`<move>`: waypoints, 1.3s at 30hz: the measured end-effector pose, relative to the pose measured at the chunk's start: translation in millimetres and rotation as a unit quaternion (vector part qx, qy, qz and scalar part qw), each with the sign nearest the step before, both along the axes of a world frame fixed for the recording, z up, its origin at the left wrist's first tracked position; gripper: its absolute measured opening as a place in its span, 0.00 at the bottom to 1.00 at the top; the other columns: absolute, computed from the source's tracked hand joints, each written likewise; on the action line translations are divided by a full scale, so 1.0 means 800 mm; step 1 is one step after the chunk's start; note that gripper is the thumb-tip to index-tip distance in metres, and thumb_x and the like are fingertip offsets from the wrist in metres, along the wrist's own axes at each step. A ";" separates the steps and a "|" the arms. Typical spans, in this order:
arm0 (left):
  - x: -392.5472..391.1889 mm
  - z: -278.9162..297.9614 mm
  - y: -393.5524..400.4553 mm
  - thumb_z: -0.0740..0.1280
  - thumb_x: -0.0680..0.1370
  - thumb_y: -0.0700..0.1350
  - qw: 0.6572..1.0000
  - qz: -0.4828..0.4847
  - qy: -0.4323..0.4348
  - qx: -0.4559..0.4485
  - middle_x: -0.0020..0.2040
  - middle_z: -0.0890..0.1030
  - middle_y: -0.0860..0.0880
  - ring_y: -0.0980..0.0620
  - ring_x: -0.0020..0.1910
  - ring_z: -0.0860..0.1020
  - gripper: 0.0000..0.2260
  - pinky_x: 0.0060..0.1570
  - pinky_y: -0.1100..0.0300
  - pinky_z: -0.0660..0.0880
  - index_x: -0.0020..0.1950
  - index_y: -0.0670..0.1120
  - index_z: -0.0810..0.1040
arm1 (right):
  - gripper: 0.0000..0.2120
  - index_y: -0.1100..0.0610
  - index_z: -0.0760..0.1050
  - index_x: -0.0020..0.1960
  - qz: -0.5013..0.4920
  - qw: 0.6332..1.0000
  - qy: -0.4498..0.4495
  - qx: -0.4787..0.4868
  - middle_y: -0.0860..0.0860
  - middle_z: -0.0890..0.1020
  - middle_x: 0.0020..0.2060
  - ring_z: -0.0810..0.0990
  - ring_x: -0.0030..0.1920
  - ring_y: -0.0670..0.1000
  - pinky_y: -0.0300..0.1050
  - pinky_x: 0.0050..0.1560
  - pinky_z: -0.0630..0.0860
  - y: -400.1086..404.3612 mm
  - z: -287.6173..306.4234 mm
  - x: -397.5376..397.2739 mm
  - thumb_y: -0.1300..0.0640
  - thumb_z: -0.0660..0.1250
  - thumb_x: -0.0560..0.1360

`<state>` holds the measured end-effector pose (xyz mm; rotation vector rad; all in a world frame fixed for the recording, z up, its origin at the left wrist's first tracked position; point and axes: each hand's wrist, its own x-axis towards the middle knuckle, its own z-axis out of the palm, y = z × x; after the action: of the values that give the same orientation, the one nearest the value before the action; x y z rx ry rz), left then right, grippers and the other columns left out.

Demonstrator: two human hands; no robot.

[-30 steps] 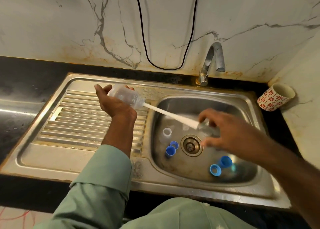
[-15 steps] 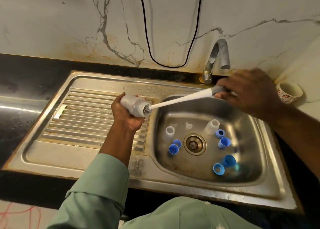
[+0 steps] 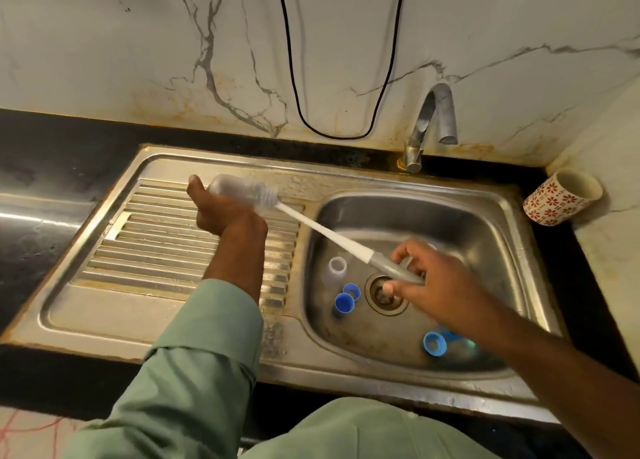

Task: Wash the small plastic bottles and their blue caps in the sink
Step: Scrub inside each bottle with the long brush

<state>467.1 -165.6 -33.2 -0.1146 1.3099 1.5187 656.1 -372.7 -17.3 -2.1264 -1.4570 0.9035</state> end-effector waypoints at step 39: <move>-0.032 0.026 -0.002 0.61 0.70 0.75 0.897 -0.414 -0.124 0.095 0.47 0.76 0.46 0.47 0.50 0.77 0.36 0.55 0.49 0.78 0.58 0.43 0.75 | 0.21 0.48 0.76 0.42 0.081 0.928 -0.339 0.133 0.42 0.75 0.27 0.68 0.25 0.42 0.34 0.25 0.61 -0.020 -0.050 0.040 0.34 0.55 0.77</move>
<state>441.1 -167.0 -12.6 0.3325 0.8237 0.8447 688.0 -388.7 -57.1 -2.2270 -1.9612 -0.0334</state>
